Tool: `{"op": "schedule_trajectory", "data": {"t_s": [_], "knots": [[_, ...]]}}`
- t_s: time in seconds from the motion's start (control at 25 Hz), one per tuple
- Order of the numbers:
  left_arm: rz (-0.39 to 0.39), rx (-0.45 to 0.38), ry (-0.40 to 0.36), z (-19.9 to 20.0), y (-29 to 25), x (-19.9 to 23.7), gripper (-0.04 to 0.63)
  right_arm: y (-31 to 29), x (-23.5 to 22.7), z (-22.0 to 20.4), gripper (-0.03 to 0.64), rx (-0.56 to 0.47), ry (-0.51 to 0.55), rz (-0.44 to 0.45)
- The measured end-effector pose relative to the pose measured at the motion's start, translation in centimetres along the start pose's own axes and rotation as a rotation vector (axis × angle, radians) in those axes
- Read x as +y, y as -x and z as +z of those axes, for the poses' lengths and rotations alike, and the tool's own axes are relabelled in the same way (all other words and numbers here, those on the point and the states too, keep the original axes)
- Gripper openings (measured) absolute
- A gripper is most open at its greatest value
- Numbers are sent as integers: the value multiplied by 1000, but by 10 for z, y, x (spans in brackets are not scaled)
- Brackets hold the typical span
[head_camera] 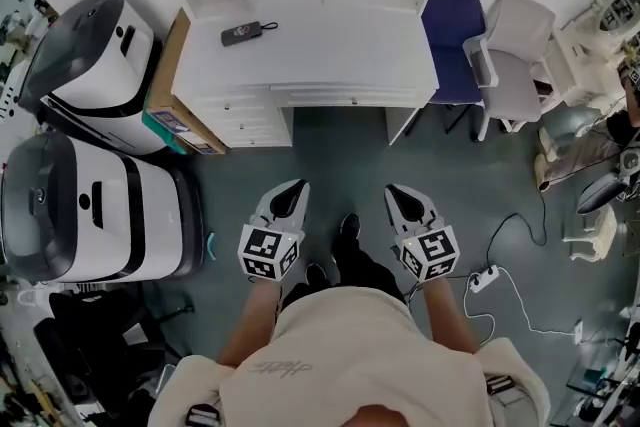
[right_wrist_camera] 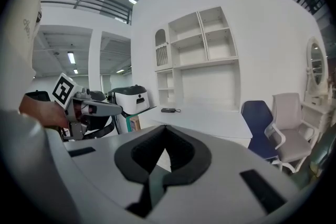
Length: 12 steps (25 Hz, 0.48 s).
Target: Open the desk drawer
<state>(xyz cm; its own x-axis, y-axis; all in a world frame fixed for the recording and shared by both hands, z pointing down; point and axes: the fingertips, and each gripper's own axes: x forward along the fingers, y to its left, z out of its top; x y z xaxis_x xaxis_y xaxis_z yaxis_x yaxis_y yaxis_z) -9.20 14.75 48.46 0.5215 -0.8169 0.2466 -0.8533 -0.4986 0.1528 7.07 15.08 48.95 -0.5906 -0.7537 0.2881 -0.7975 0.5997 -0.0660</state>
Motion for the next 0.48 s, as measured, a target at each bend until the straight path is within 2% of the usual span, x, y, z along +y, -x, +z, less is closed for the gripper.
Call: {"op": "schedule_trajectory", "data": {"t_s": [0.32, 0.48], "knots": [[3, -2, -128, 68, -99, 13, 15, -44, -95, 5, 2, 1, -37, 10], [22, 8, -151, 80, -134, 26, 15, -71, -134, 10, 2, -11, -27, 20]]}}
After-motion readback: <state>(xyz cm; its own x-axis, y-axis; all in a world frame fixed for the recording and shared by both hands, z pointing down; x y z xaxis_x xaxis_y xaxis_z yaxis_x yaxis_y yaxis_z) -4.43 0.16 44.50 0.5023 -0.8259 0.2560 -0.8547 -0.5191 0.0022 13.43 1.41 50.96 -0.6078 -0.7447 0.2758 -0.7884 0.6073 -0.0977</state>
